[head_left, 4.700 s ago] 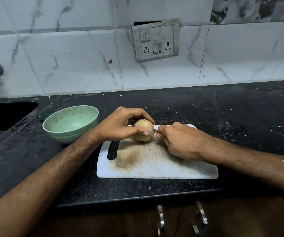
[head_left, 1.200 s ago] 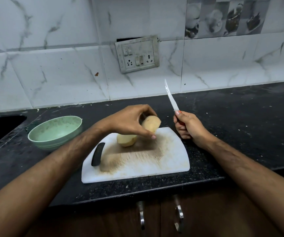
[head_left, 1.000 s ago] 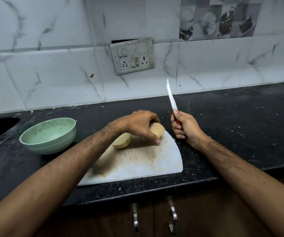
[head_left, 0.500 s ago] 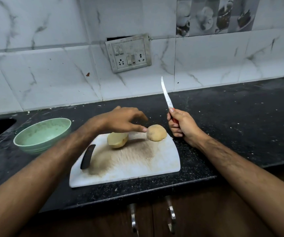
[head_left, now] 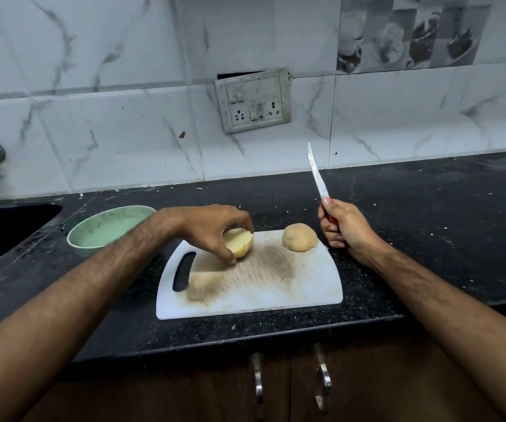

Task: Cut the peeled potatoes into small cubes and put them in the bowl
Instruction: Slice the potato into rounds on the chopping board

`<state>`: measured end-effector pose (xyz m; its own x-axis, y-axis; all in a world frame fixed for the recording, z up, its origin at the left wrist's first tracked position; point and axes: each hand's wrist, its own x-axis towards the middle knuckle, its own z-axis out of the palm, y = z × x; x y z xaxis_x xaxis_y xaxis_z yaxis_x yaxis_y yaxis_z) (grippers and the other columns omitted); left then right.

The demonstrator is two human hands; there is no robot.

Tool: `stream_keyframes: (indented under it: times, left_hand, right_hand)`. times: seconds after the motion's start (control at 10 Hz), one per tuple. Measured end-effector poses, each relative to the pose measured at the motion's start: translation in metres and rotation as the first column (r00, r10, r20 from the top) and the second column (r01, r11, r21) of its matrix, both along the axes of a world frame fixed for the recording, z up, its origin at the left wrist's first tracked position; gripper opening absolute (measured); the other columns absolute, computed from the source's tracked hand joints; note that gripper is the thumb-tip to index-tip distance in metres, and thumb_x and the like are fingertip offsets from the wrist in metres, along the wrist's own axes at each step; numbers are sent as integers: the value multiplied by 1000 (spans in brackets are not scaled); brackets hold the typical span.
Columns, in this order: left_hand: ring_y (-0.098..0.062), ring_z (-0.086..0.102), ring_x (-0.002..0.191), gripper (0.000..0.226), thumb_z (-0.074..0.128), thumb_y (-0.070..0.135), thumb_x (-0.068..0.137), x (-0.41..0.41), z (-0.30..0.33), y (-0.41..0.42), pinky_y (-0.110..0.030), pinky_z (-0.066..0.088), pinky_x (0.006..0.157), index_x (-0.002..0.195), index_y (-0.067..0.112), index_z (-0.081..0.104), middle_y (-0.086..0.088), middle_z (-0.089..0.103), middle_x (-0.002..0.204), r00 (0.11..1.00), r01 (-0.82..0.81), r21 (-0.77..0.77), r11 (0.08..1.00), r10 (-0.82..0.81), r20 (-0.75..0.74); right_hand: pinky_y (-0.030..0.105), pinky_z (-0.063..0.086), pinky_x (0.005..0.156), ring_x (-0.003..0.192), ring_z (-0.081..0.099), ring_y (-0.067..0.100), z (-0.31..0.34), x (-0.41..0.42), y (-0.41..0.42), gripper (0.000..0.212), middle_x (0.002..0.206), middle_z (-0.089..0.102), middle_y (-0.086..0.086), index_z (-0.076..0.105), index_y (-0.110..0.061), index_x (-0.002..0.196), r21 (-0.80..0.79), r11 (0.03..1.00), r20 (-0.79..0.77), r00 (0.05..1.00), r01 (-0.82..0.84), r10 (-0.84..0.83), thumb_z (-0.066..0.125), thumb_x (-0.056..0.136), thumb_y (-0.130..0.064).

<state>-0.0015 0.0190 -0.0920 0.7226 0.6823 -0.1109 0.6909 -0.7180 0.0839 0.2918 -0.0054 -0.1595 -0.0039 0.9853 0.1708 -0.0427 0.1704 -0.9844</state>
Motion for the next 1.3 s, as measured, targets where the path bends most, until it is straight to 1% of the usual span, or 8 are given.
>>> stream_keyframes:
  times: [0.1,0.2,0.3,0.4,0.6,1.0,1.1,1.3]
  left_hand:
    - [-6,58,103,61,88,31,73,1,-7,-7,-21,49,84,121,25,51,9,57,116,964,14,-11,1000,-10,266]
    - [-6,62,105,65,91,25,74,7,-17,-24,-18,49,86,124,22,47,4,59,120,822,40,-151,988,53,567]
    - [-7,60,111,70,90,29,74,14,-36,-39,-15,47,92,131,30,51,3,55,124,754,67,-166,984,59,654]
    - [-5,58,113,60,91,34,73,20,-55,-50,-15,46,93,123,37,59,9,53,123,712,21,-181,983,112,694]
    - [-1,53,112,58,86,45,75,7,-66,-56,-21,43,95,121,28,55,14,57,121,798,-98,50,994,49,600]
    - [-1,46,134,49,62,29,100,-32,-66,-55,-21,34,112,146,21,47,15,51,145,890,84,15,996,-81,448]
    - [-4,44,139,47,59,24,103,-34,-66,-52,-26,34,115,148,22,46,16,49,148,883,98,-37,994,-70,464]
    - [-13,54,123,45,65,37,94,-29,-66,-53,-26,42,104,135,20,58,7,59,126,864,84,47,995,-96,495]
  right_hand:
    - [16,18,34,38,22,8,0,0,-1,36,53,30,-2,48,-13,77,2,1000,-2,1000,0,0,40,106,-33]
    - [16,18,34,38,22,8,0,0,-1,36,53,29,-2,48,-13,77,-1,1000,4,1000,1,-1,40,106,-32]
    - [16,18,35,39,22,8,-1,0,0,36,53,29,-2,49,-13,77,-3,1000,4,1000,3,-3,40,106,-33]
    - [16,19,35,38,22,8,-1,0,0,36,53,29,-2,49,-13,77,-6,1000,15,1000,5,-5,40,106,-33]
    - [17,19,35,38,21,8,-1,-1,-1,36,52,31,-2,49,-13,78,2,1000,53,999,-4,4,40,106,-33]
    - [21,23,40,42,25,12,31,-14,-24,33,55,34,1,53,-12,80,-41,997,256,964,-63,71,41,105,-31]
    - [23,30,42,44,34,14,45,-22,-43,33,56,40,0,58,-11,83,-106,988,395,907,-110,144,41,103,-30]
    - [23,35,42,39,40,13,53,-49,-82,40,54,50,1,69,-6,86,-232,969,754,614,-87,236,45,104,-33]
